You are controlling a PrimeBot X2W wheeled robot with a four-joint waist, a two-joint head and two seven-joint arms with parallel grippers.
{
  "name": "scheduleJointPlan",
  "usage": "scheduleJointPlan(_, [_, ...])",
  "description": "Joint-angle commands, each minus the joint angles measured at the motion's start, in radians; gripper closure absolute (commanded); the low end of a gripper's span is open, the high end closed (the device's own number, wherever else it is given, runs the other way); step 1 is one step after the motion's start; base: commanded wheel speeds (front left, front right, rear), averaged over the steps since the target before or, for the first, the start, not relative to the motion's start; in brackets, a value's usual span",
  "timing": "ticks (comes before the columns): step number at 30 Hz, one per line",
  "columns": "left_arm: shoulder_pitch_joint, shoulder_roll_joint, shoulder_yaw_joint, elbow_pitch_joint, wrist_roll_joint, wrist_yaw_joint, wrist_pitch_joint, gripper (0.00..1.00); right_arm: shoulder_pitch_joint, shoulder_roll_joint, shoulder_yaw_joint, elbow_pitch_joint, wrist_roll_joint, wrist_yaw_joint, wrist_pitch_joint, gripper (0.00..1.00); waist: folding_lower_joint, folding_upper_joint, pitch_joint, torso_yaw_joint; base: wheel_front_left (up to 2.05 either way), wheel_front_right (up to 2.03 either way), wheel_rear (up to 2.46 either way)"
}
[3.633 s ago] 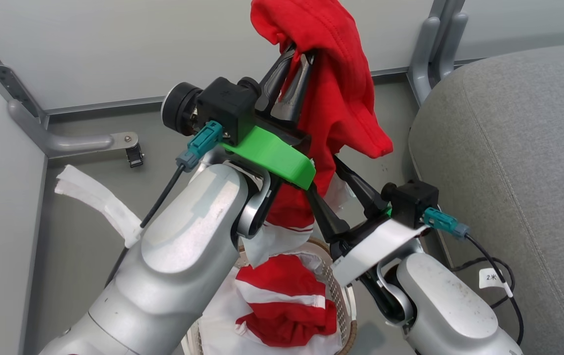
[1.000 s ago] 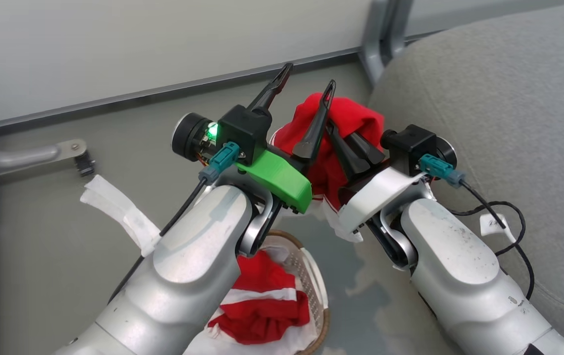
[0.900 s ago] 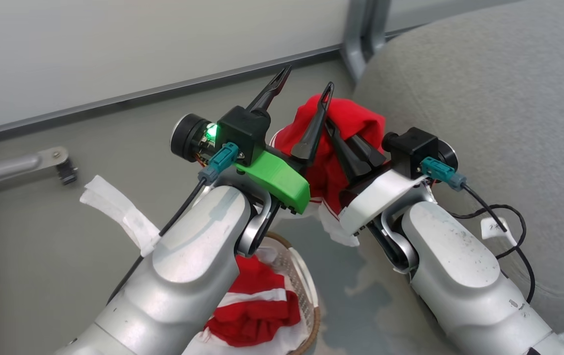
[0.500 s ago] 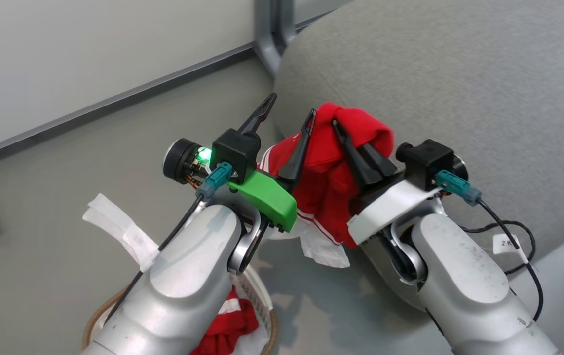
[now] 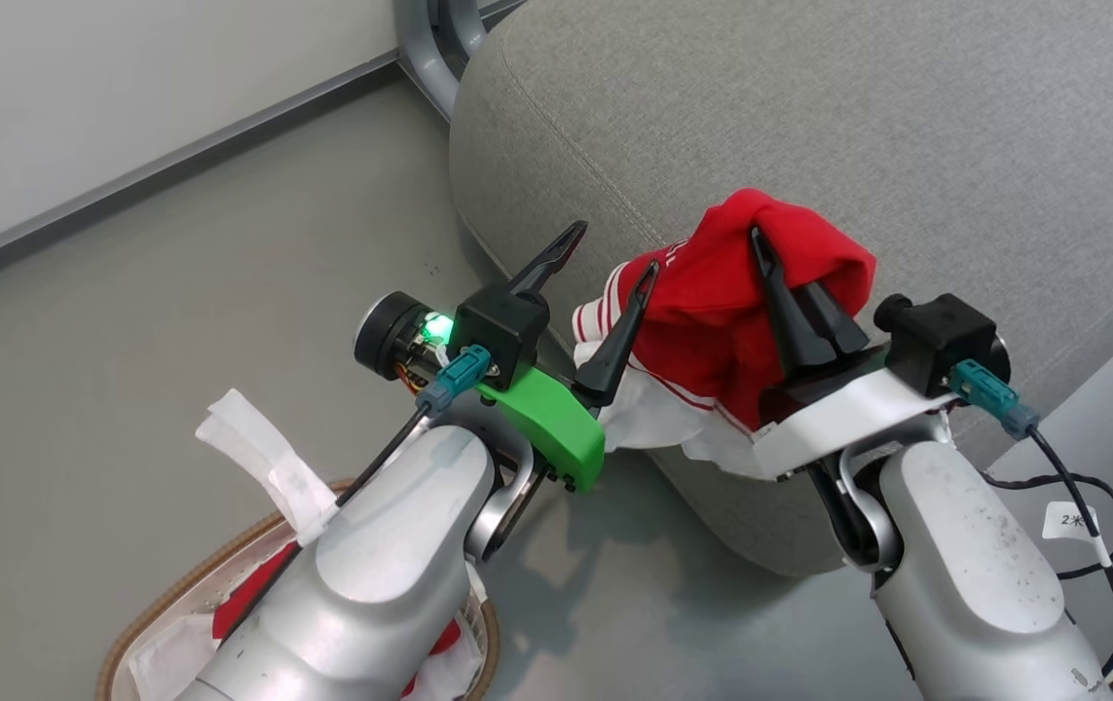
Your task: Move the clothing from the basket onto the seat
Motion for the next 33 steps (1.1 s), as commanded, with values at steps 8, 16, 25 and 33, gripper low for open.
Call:
scheduleJointPlan(8, [0.011,0.037,0.06,-0.003,0.072,0.015,0.0,0.0,-0.168,-0.076,-0.071,0.078,-0.096,-0.001,-0.002,1.0,0.0,-0.0001,0.083,0.003,0.0,0.0,0.0])
scheduleJointPlan(16, [0.026,0.081,0.099,-0.052,0.13,0.005,0.0,0.0,-0.381,-0.246,-0.195,0.221,-0.129,-0.001,-0.002,1.0,0.0,-0.0001,0.189,0.072,0.0,0.0,0.0])
scheduleJointPlan(25, [-0.015,0.092,0.095,-0.099,0.177,-0.023,0.0,0.0,-0.574,-0.431,-0.377,0.362,-0.203,-0.001,-0.002,1.0,0.0,-0.0001,0.332,0.171,0.0,0.0,0.0])
scheduleJointPlan(33, [-0.053,0.081,0.091,-0.129,0.198,-0.047,0.0,0.0,-0.661,-0.531,-0.523,0.457,-0.273,-0.001,-0.002,1.0,0.0,-0.0001,0.427,0.254,0.0,0.0,0.0])
